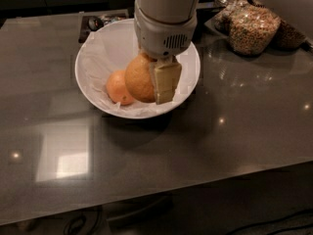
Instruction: Pick orange from white bowl
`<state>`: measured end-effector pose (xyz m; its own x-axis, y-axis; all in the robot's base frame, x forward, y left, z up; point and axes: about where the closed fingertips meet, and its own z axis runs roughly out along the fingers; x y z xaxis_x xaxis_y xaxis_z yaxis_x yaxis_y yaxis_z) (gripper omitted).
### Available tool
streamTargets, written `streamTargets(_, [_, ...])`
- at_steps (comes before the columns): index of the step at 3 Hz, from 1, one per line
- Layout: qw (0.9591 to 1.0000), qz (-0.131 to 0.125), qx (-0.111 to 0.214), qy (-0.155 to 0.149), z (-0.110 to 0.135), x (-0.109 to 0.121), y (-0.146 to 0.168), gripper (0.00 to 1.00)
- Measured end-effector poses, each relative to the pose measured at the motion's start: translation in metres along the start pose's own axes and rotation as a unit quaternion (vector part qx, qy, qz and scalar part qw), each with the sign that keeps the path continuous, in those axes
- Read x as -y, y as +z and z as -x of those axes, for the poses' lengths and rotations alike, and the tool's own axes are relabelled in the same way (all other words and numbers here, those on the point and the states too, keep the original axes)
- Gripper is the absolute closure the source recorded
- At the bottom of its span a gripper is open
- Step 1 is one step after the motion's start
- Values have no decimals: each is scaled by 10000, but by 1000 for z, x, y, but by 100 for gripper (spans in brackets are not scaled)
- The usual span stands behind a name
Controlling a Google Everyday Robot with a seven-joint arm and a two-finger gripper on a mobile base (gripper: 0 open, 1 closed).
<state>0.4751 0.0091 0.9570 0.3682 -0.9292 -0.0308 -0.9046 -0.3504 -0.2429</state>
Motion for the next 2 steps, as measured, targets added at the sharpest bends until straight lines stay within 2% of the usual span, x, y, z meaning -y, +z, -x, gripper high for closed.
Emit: streamTargets(2, [9988, -457, -26, -197, 33, -47, -38, 100])
